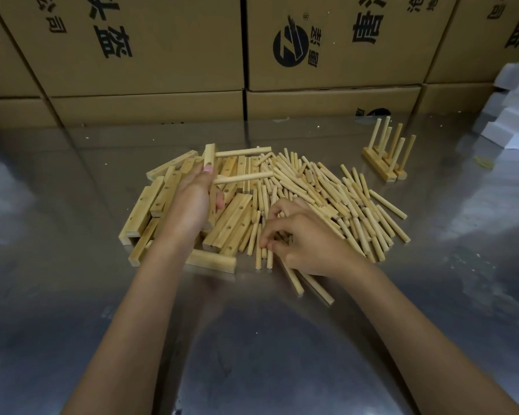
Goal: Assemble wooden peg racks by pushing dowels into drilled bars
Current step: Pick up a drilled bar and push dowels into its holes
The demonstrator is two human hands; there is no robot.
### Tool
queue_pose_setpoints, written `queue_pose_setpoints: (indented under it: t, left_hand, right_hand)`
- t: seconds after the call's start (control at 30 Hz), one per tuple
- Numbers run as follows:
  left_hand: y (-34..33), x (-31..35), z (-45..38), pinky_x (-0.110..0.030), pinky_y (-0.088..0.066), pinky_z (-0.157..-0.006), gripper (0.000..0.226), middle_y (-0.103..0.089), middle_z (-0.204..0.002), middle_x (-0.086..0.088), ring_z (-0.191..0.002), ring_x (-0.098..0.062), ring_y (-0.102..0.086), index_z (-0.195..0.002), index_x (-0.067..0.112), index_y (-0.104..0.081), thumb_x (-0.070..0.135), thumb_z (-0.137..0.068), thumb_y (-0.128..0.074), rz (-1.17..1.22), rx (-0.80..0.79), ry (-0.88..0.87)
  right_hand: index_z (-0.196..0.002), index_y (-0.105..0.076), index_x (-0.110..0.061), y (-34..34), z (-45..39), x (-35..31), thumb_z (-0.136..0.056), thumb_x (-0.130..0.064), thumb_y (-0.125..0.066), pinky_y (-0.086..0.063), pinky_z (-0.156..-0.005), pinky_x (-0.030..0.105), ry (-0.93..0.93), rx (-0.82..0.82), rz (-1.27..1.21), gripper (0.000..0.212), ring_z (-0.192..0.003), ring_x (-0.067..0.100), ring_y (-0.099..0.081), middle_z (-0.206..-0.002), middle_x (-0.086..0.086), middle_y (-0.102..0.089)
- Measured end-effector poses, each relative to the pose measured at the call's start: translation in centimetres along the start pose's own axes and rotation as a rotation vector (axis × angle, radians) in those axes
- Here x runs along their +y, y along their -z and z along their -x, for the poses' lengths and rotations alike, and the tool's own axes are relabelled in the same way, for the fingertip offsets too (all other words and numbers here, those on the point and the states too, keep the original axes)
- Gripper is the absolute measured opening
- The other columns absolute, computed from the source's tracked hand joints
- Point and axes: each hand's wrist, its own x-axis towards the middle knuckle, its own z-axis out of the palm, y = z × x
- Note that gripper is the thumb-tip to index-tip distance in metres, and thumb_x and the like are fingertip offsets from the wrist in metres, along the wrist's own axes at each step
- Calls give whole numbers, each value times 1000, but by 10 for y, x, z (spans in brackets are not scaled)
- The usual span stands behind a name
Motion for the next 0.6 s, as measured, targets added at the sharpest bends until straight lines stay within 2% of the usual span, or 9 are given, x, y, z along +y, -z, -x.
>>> queue_pose_setpoints:
  t: [0.1,0.23,0.3,0.37,0.4,0.5,0.6]
  left_hand:
    - [-1,1,2,-69,-29,-113,48,-61,-63,8,-129,-50,-49,-148,18,-45,42,-108,-36,27,-7,1]
    - [-2,2,2,-67,-30,-113,47,-58,-56,9,-127,-49,-51,-148,22,-45,43,-108,-34,59,-16,6]
    - [-1,2,1,-66,-31,-113,46,-58,-56,9,-110,-44,-59,-148,23,-45,43,-108,-35,66,-16,3]
    - [-2,0,0,-65,-33,-112,46,-57,-54,9,-83,-24,-58,-148,24,-46,43,-108,-35,49,-4,-12]
    - [-2,-1,0,-64,-35,-111,45,-57,-54,9,-77,-17,-54,-148,24,-46,43,-107,-36,37,1,-19]
    - [-3,-4,-2,-65,-35,-111,46,-57,-53,9,-80,-18,-54,-147,23,-47,43,-107,-36,16,-5,-30]
    - [-5,-5,-1,-61,-41,-106,46,-57,-55,7,-83,-20,-54,-145,24,-48,44,-106,-37,-11,-23,-44]
  right_hand:
    - [-99,-75,-27,3,0,6,-94,-7,-59,-27,-91,9,-30,-78,-51,26,-106,-2,-36,-108,-16,-49]
    - [-105,-71,-25,6,0,6,-90,-1,-54,-34,-97,16,-100,-149,-125,34,-112,2,-45,-110,-14,-53]
    - [-107,-68,-28,7,-1,5,-85,-1,-55,-36,-96,18,-115,-151,-131,37,-112,2,-45,-110,-16,-56]
    - [-107,-64,-32,6,-1,5,-81,-3,-58,-37,-95,19,-123,-169,-104,39,-112,2,-42,-109,-18,-56]
    - [-106,-62,-32,6,-1,5,-80,-4,-60,-38,-94,21,-131,-178,-94,39,-110,2,-41,-109,-17,-55]
    - [-98,-61,-29,5,-1,6,-80,-6,-61,-35,-90,22,-128,-193,-87,29,-107,5,-39,-104,-16,-53]
    - [-96,-66,-29,2,1,6,-85,-6,-60,-28,-91,13,-80,-190,-74,26,-108,5,-36,-107,-12,-52]
